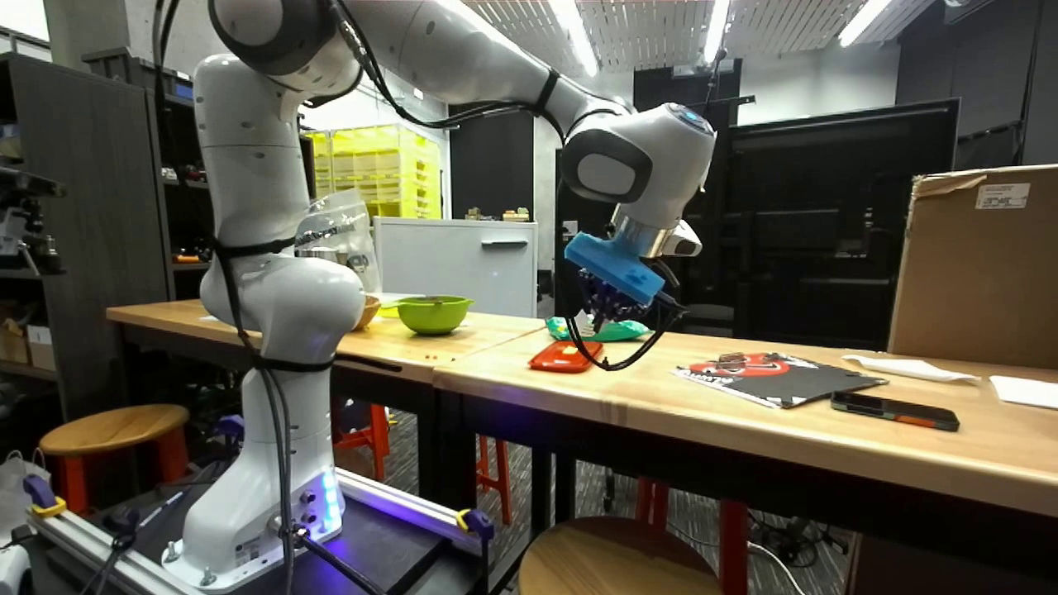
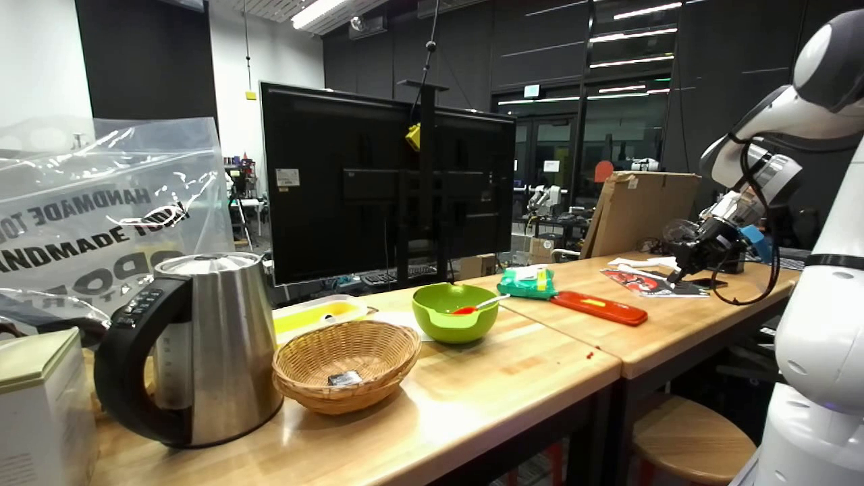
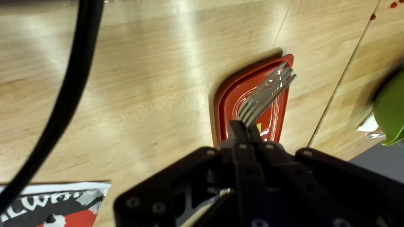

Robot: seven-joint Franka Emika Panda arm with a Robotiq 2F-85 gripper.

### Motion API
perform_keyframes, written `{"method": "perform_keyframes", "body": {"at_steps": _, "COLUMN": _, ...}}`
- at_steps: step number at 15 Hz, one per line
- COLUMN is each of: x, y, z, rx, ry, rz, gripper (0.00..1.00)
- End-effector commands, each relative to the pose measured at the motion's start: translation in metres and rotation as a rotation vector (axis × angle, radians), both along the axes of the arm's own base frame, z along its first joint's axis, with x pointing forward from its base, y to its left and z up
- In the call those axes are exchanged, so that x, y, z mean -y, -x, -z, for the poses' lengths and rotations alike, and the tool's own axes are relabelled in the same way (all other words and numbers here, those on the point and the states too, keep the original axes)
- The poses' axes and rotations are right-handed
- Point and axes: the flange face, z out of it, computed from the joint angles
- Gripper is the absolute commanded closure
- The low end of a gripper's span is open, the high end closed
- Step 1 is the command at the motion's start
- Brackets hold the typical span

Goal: Move the silver fork to the right

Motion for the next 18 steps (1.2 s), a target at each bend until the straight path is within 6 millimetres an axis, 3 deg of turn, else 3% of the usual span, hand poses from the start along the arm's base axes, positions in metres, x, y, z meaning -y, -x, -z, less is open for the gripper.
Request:
{"method": "perform_keyframes", "body": {"at_steps": 1, "x": 0.006, "y": -0.015, "z": 0.015, "rx": -0.046, "ry": -0.021, "rz": -0.02, "gripper": 0.99}}
{"method": "perform_keyframes", "body": {"at_steps": 11, "x": 0.043, "y": -0.036, "z": 0.034, "rx": -0.091, "ry": -0.027, "rz": -0.026, "gripper": 0.99}}
{"method": "perform_keyframes", "body": {"at_steps": 18, "x": 0.056, "y": -0.051, "z": 0.042, "rx": -0.116, "ry": -0.039, "rz": -0.057, "gripper": 0.99}}
